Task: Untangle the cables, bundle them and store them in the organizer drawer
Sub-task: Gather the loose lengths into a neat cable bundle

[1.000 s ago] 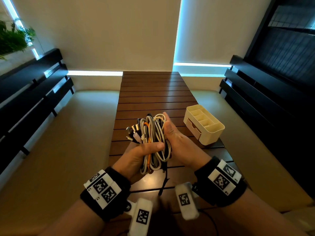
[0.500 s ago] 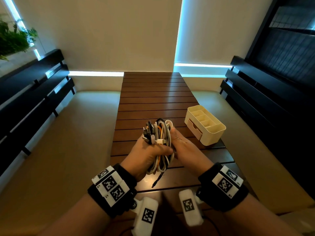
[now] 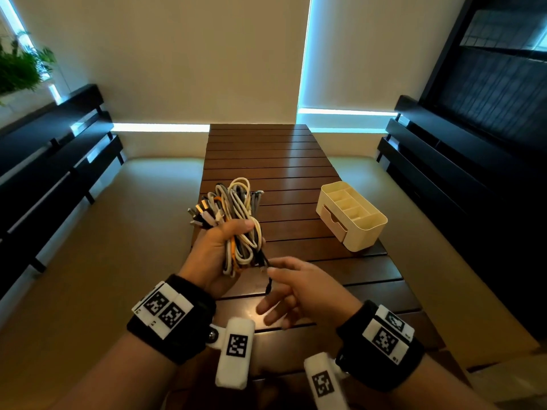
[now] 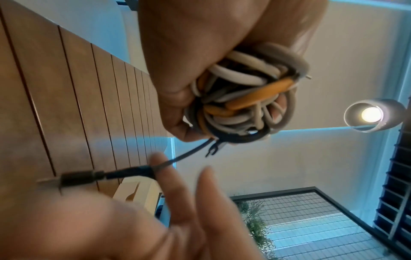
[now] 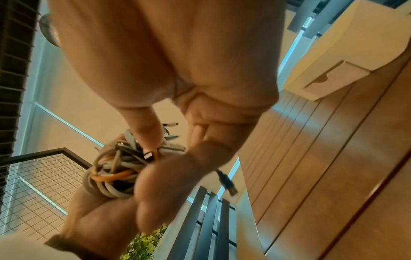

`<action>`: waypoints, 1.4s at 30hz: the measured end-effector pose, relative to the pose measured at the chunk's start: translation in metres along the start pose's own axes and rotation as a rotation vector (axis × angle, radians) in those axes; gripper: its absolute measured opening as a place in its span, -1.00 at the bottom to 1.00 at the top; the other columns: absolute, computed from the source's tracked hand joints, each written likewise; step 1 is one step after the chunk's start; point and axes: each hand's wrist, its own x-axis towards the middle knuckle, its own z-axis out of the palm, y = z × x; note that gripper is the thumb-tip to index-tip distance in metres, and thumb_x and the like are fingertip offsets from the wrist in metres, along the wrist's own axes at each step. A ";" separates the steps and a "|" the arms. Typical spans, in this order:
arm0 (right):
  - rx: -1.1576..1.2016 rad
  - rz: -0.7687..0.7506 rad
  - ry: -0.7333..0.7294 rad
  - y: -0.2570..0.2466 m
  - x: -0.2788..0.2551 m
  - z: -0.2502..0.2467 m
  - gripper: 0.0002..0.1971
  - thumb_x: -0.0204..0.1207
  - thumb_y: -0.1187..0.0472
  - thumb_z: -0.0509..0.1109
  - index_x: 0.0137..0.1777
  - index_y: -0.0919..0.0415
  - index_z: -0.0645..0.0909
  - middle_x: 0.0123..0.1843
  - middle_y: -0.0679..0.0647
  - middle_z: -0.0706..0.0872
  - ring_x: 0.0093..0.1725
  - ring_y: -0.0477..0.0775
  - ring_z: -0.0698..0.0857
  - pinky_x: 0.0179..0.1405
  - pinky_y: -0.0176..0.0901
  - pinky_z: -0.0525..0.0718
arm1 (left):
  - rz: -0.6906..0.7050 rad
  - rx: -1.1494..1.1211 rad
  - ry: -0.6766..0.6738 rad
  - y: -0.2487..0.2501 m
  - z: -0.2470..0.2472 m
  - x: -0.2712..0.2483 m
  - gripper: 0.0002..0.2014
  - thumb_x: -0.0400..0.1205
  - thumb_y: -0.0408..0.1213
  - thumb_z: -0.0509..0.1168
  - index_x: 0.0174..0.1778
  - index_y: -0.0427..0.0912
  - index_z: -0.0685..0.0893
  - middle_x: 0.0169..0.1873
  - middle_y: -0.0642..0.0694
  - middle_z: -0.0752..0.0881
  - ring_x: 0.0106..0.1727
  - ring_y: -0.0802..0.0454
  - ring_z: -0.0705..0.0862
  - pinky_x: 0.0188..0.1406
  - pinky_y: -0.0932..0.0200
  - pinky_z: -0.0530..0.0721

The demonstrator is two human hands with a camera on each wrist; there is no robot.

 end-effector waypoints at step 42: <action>0.037 -0.467 0.461 -0.013 0.023 -0.023 -0.77 0.73 0.16 0.28 0.26 0.09 0.73 0.07 -0.04 0.82 0.07 -0.15 0.79 0.11 -0.11 0.78 | -0.097 0.070 -0.077 -0.045 0.016 0.006 -0.75 0.44 -0.33 0.40 0.04 -0.22 0.75 -0.20 -0.26 0.75 -0.24 -0.14 0.74 -0.29 -0.07 0.73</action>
